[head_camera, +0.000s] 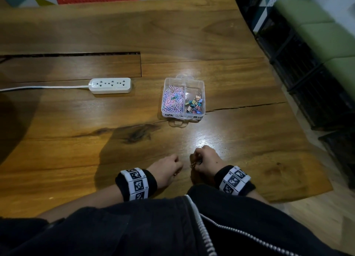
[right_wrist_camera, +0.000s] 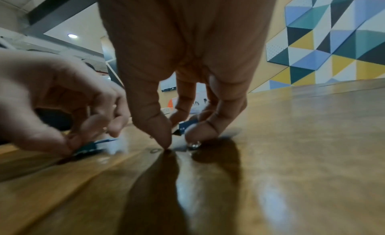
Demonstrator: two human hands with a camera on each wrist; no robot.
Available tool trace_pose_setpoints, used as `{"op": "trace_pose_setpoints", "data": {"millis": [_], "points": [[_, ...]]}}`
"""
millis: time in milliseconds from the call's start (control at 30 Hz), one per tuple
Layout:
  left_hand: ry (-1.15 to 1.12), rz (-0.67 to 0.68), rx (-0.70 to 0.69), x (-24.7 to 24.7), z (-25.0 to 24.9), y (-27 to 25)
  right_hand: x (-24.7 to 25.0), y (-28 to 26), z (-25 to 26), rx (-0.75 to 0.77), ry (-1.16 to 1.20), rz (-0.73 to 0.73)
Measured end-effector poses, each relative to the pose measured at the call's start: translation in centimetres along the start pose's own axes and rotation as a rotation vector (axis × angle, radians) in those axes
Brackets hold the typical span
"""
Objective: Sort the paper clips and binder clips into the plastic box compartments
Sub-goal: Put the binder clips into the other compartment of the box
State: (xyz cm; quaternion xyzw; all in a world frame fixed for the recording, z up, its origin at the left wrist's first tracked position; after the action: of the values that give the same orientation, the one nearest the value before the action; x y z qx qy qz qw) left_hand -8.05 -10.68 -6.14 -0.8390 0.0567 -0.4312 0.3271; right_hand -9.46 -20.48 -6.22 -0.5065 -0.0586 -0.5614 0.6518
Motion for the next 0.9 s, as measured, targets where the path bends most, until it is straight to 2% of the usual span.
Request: {"op": "trace_pose_setpoints", "data": {"millis": [133, 200, 367, 467, 600, 767, 900], "points": [[0.004, 0.033, 0.012, -0.4, 0.8, -0.1, 1.7, 0.8, 0.0, -0.040, 0.012, 0.035], [0.021, 0.034, 0.007, -0.5, 0.8, -0.1, 3.5, 1.1, 0.6, -0.010, 0.086, -0.009], [0.019, 0.022, -0.014, -0.5, 0.8, 0.1, 12.3, 2.1, 2.8, 0.138, 0.263, -0.373], [-0.027, -0.074, -0.037, 1.9, 0.4, 0.0, 14.8, 3.4, 2.5, 0.134, 0.349, -0.484], [-0.276, -0.254, -0.017, 7.6, 1.2, 0.6, 13.1, 4.0, 1.2, 0.116, 0.401, -0.478], [-0.448, -0.525, -0.046, 15.4, 1.3, 2.1, 8.5, 1.2, -1.5, 0.105, 0.507, -0.443], [-0.489, -0.574, -0.002, 18.5, 1.4, 4.6, 4.4, -0.1, -2.1, 0.069, 0.477, -0.283]]}}
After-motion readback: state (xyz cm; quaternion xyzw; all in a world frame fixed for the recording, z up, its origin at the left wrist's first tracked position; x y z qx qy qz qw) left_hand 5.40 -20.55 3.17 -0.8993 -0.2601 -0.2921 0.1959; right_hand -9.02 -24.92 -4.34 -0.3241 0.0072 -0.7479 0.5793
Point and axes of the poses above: each hand's wrist, its own y-axis towards the middle knuckle, its own x-axis out of the back of the hand, z = x × y, the point moved 10 cm from there along y, towards the middle knuckle, and after that the axes turned 11 degrees about z, right-handed, at the moved point
